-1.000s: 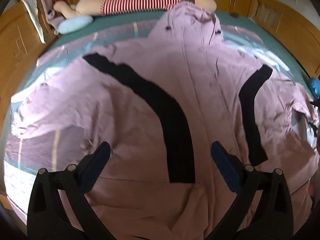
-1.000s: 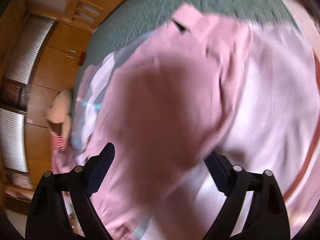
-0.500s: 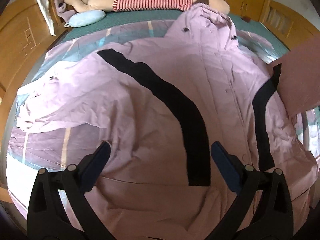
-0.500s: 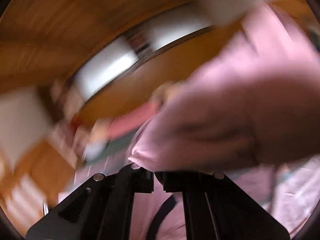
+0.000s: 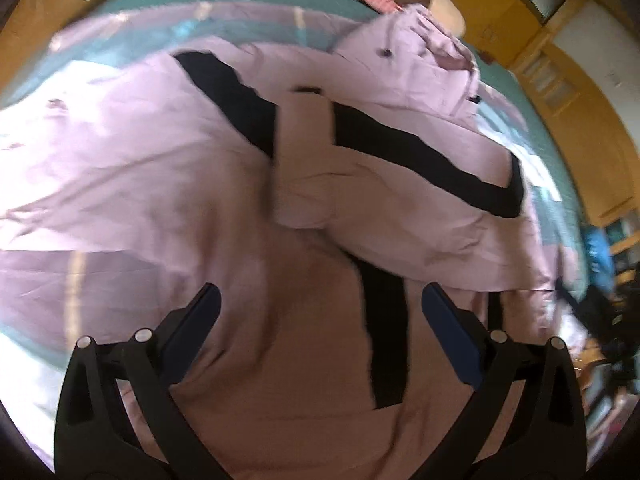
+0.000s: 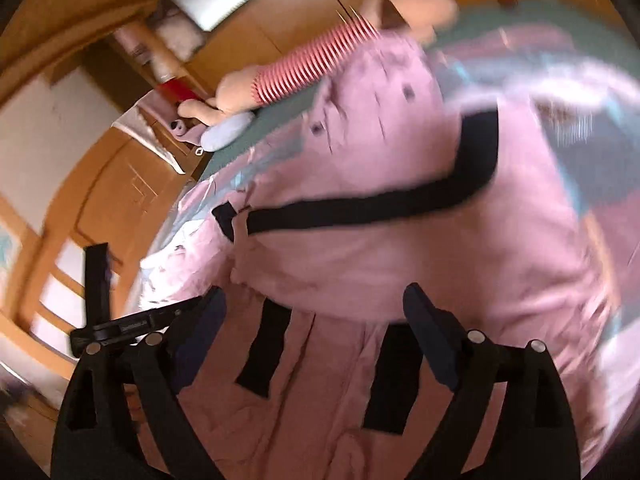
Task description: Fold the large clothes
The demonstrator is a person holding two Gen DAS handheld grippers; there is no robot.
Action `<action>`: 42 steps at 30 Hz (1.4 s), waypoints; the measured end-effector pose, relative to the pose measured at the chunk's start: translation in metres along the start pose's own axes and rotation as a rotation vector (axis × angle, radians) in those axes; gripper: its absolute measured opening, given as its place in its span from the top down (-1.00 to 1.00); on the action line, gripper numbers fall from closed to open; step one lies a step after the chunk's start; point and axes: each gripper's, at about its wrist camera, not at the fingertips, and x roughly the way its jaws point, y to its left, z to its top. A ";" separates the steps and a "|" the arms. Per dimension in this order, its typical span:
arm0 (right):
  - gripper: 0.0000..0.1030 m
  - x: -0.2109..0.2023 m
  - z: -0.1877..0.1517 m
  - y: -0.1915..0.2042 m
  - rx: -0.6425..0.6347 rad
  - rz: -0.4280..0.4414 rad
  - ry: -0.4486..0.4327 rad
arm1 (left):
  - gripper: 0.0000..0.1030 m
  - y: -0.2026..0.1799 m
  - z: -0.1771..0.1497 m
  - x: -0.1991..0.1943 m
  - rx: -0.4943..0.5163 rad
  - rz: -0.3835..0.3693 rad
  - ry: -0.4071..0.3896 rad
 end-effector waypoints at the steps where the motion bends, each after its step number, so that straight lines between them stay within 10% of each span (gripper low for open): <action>1: -0.75 0.004 -0.002 0.000 0.021 -0.006 0.027 | -0.96 0.000 0.004 0.004 -0.004 -0.022 0.007; 6: -0.75 0.020 -0.010 0.002 0.031 -0.093 0.136 | -0.96 0.015 0.023 0.033 -0.123 -0.196 0.078; 13: -0.75 0.026 -0.020 -0.021 0.071 -0.179 0.139 | -0.93 0.020 0.028 0.059 -0.196 -0.214 0.069; 16: -0.75 0.025 -0.021 -0.029 0.080 -0.200 0.118 | -0.57 0.012 0.033 0.058 -0.150 -0.196 0.030; 20: -0.75 0.025 -0.020 -0.033 0.080 -0.212 0.100 | 0.65 0.016 0.033 0.070 -0.141 -0.253 0.063; 31: -0.74 0.022 -0.003 -0.082 0.367 -0.019 0.075 | 0.70 -0.031 0.005 0.019 0.056 -0.171 -0.070; 34: -0.27 0.005 0.001 -0.108 0.543 0.004 -0.013 | 0.70 -0.033 -0.006 0.018 0.079 -0.162 -0.046; 36: 0.77 -0.007 0.003 -0.119 0.560 -0.098 -0.067 | 0.70 -0.033 -0.010 0.021 0.086 -0.162 -0.024; 42: 0.82 -0.017 0.014 -0.070 0.230 -0.367 -0.130 | 0.69 -0.041 -0.018 0.031 0.130 -0.073 -0.012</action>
